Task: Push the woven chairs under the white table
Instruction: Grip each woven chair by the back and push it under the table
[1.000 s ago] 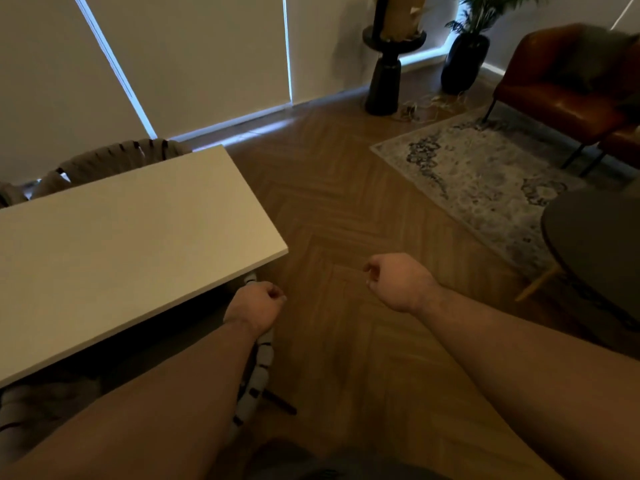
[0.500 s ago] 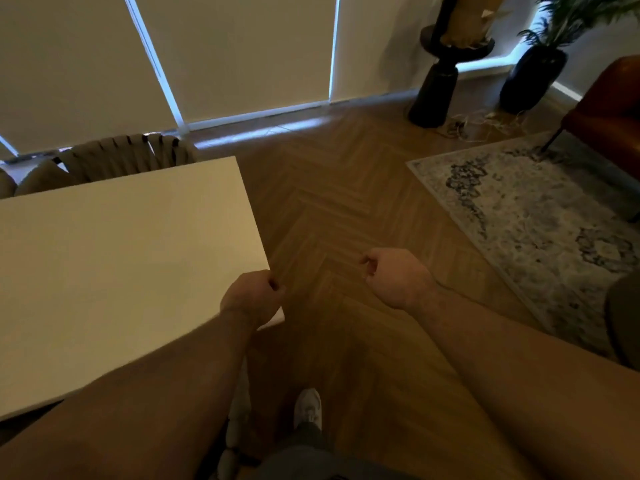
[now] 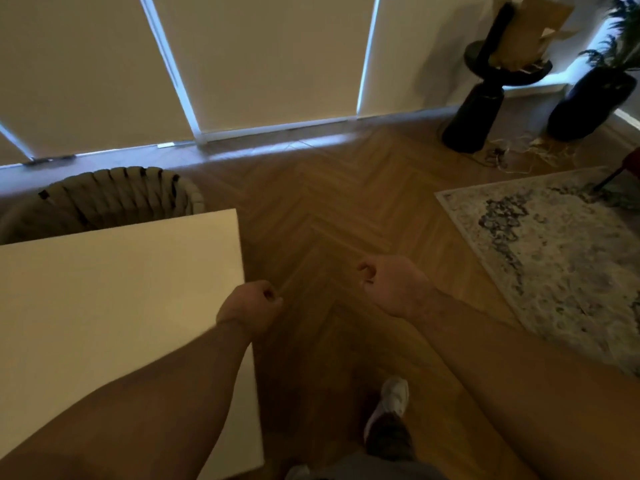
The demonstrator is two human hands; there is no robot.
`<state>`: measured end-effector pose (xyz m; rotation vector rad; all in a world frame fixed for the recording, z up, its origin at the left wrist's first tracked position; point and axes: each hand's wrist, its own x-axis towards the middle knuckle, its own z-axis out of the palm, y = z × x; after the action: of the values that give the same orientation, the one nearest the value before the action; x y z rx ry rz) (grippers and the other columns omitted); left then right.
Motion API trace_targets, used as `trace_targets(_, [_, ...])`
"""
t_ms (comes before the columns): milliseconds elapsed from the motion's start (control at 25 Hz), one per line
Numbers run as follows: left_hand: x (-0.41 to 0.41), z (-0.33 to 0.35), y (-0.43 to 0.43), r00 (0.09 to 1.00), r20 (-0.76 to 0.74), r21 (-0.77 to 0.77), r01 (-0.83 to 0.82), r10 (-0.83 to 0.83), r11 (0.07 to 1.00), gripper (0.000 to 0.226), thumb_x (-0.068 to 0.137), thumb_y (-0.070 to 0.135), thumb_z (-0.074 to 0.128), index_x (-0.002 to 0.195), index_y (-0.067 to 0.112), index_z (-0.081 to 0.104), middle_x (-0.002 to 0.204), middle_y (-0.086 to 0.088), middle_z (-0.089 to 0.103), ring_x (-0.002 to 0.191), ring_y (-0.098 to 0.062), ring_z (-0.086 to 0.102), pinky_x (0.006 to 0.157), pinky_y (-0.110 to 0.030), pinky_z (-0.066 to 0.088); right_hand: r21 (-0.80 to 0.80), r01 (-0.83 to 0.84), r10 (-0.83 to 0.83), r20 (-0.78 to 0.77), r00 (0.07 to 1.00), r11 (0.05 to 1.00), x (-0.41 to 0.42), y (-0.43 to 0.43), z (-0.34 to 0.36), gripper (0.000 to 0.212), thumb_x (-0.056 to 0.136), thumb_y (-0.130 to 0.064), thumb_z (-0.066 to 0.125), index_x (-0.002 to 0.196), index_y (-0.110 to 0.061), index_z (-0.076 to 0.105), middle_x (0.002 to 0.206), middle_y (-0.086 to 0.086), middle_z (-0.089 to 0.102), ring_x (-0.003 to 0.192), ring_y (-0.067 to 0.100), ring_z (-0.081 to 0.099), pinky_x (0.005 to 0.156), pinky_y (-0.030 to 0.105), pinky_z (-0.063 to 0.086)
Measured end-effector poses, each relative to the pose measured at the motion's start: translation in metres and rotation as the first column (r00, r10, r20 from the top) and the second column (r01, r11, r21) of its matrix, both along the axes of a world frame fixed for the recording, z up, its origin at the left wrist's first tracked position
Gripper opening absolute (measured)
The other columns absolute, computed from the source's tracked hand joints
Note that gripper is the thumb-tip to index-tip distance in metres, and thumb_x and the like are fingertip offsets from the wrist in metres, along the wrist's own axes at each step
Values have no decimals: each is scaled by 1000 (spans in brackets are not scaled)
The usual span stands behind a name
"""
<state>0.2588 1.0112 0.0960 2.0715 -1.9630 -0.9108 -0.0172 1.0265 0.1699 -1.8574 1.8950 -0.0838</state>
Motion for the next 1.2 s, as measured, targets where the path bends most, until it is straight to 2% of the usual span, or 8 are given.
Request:
trace_targets(160, [-16,-3,-68,990,-11,25,-141,141,990,6,94,38,68,98,32,68,99,7,69,93,-16,64,85,-36,56,-67,-103,103,4,995,992,-31,-107,-7,39,95,-30,63,134,-26,66,120,-2,72,113,22,66,95,37,54])
trace_targets(280, [-28,4,-110,958,-1,16,-285,285,958,20,96,38,67,113,27,71,111,1,70,102,-21,65,93,-40,56,-106,-198,199,-3,980,974,-42,-184,-6,41,91,-29,68,131,-26,68,121,1,73,114,25,66,95,34,52])
trace_targets(440, [-28,16,-161,899,1,9,-438,438,899,29,98,38,65,123,23,69,117,-2,71,105,-24,65,97,-43,56,-115,-316,323,45,945,942,-23,-274,-2,42,90,-25,72,132,-22,69,121,4,74,114,26,67,97,36,53])
trace_targets(600, [8,15,-223,803,4,2,-596,596,803,41,98,40,66,134,22,62,121,-4,70,106,-26,65,96,-43,56,-102,-440,447,66,892,892,26,-357,-14,36,90,-25,72,126,-23,71,116,4,75,110,27,68,93,38,55])
trace_targets(720, [48,9,-273,773,21,-3,-634,634,773,48,96,38,66,140,21,57,119,-4,69,106,-25,64,93,-40,54,-104,-498,504,51,862,861,76,-420,-25,30,91,-24,71,121,-24,71,115,3,74,109,25,67,90,35,54])
trace_targets(1040, [153,28,-410,715,54,33,-699,697,715,47,97,42,64,139,21,58,116,0,66,102,-20,62,87,-36,53,-89,-597,604,116,789,797,187,-586,-8,37,95,-25,70,132,-26,65,121,-5,71,110,14,66,95,33,54])
trace_targets(1200, [178,11,-474,650,65,99,-759,757,644,42,96,44,64,134,26,61,112,6,63,95,-13,60,79,-32,53,-77,-663,668,100,738,744,222,-674,-23,19,96,-28,69,114,-34,68,105,-11,69,97,10,66,80,26,49])
